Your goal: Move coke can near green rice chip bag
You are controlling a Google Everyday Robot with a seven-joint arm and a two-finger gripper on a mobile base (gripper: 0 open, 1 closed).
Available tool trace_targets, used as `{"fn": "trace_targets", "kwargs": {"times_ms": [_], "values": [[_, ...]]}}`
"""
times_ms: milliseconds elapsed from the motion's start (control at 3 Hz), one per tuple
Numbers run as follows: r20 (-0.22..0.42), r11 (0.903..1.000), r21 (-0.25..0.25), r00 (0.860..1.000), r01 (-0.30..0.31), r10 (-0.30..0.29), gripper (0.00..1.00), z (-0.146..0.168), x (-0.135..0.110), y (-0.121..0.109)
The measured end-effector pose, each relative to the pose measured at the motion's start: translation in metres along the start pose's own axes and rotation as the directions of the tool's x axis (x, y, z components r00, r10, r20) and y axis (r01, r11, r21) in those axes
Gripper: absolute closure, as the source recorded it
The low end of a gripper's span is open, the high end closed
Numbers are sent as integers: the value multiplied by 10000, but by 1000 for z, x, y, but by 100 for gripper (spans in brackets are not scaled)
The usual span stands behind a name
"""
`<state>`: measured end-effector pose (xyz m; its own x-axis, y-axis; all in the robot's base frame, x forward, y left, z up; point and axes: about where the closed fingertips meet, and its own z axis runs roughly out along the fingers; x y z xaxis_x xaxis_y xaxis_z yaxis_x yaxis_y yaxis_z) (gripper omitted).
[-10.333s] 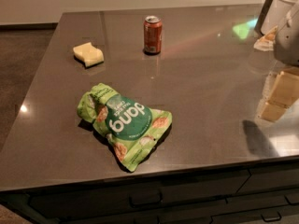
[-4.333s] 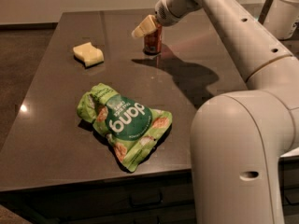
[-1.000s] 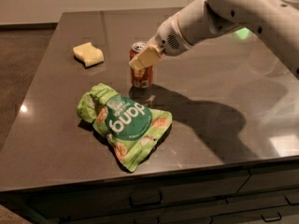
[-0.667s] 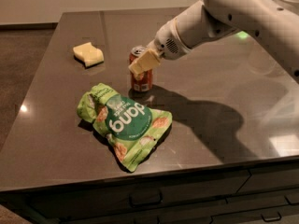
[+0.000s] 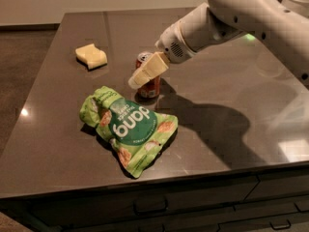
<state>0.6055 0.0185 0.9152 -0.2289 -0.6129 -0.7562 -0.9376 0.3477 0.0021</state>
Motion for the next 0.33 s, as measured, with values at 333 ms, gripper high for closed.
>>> {"fn": "trace_targets", "kwargs": {"times_ms": [333], "values": [[0, 10000, -1, 10000, 1, -1, 0, 0, 0, 0]]}}
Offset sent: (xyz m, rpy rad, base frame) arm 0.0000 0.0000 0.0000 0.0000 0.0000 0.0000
